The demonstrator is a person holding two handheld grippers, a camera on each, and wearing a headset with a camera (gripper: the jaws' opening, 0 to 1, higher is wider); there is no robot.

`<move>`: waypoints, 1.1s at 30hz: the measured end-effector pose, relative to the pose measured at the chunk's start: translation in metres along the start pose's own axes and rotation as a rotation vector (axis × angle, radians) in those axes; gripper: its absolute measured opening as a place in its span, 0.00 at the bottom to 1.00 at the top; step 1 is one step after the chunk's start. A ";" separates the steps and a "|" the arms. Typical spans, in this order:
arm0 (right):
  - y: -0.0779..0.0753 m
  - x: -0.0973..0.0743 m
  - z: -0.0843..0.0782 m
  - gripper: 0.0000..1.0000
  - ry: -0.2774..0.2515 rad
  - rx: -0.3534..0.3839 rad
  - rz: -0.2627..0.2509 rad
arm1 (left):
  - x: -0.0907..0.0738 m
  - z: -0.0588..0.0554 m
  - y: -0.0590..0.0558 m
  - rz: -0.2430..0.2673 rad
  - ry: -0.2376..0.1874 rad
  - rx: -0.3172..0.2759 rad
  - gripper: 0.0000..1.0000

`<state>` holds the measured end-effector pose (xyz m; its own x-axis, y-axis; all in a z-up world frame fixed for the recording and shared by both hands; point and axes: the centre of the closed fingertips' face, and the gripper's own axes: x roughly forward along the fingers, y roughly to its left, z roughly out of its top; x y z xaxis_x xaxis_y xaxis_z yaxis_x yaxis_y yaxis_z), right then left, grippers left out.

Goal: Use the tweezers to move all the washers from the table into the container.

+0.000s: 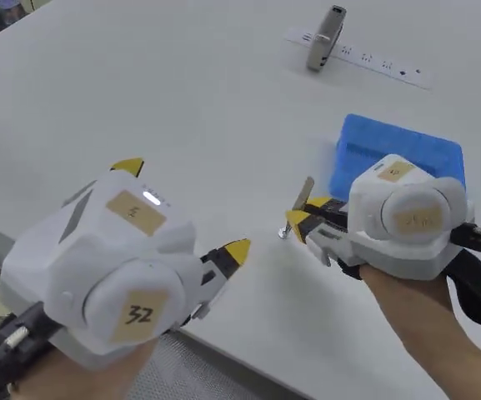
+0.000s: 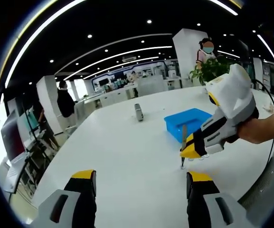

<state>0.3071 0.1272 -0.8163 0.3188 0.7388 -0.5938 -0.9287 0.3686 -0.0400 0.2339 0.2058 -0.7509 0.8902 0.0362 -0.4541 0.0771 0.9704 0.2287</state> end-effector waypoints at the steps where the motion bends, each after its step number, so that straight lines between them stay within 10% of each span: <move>1: -0.001 0.000 0.000 0.03 -0.010 0.001 -0.003 | 0.000 0.000 0.000 0.000 0.000 0.001 0.79; 9: -0.004 -0.001 0.000 0.01 -0.019 0.046 -0.006 | 0.001 0.001 -0.001 0.002 0.000 -0.002 0.82; 16: -0.023 -0.030 0.033 0.01 -0.130 0.167 -0.010 | -0.005 0.026 -0.013 -0.071 -0.138 -0.086 0.94; 23: -0.054 -0.064 0.064 0.01 -0.201 0.172 -0.076 | 0.001 0.013 -0.017 -0.072 -0.060 -0.049 0.97; 33: -0.106 -0.061 0.062 0.01 -0.218 0.145 -0.202 | 0.002 0.004 -0.016 -0.062 -0.015 -0.009 0.92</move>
<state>0.3983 0.0779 -0.7261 0.5416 0.7398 -0.3991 -0.8107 0.5853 -0.0152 0.2361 0.1890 -0.7516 0.8905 -0.0276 -0.4542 0.1283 0.9729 0.1924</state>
